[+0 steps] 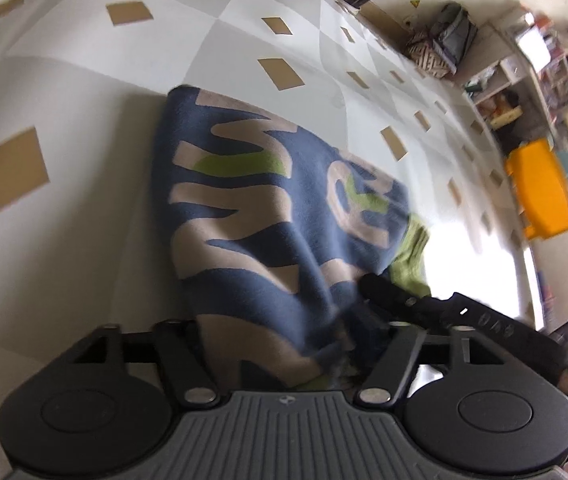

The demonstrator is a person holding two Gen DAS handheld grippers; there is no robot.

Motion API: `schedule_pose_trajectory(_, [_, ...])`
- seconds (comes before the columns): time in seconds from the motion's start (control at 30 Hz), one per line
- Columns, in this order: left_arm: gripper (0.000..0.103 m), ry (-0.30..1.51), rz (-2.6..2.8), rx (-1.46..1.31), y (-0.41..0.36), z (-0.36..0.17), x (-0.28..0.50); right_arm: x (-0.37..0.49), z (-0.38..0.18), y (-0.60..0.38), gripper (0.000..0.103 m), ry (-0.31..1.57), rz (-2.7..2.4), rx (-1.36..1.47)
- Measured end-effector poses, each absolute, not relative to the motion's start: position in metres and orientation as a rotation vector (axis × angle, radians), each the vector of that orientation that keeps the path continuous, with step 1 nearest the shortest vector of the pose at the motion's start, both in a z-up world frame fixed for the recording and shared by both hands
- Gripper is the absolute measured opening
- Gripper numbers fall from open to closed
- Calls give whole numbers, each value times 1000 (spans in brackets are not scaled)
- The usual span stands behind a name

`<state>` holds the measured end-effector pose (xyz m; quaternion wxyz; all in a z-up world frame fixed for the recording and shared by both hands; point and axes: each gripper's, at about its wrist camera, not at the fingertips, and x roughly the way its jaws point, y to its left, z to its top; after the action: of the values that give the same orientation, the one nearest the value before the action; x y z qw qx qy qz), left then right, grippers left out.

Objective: Fold clothes
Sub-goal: 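Lift the folded pants off the mat with both tools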

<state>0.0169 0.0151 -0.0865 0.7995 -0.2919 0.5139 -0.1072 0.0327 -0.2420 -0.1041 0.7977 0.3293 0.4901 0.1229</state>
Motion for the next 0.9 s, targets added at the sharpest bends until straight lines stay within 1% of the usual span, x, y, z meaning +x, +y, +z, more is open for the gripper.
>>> schedule_pose_trajectory(0.2, [73,1083,-223,-542,1,-82,17,32,-100,-235,29,1034,262,640])
schedule_pose_trajectory(0.27, [62,1074,-205,-490,-3,-80,16,30,-97,-231,29,1029,266,602])
schedule_pose_trajectory(0.3, [51,1074,-195,-460,-4,-79,16,30,-96,-229,29,1029,266,580])
schedule_pose_trajectory(0.33, [45,1074,-185,-439,-5,-79,17,30,-94,-227,29,1028,265,558])
schedule_pose_trajectory(0.43, [35,1072,-168,-453,-2,-78,16,28,-87,-219,26,1022,261,493])
schedule_pose_trajectory(0.6, [29,1009,-133,-333,-11,-61,9,18,-71,-207,19,992,282,414])
schedule_pose_trajectory(0.77, [29,984,-122,-358,-2,-48,3,8,-55,-203,17,968,297,373])
schedule_pose_trajectory(0.9, [29,1022,-91,-346,2,-49,-8,2,-50,-195,17,985,329,353])
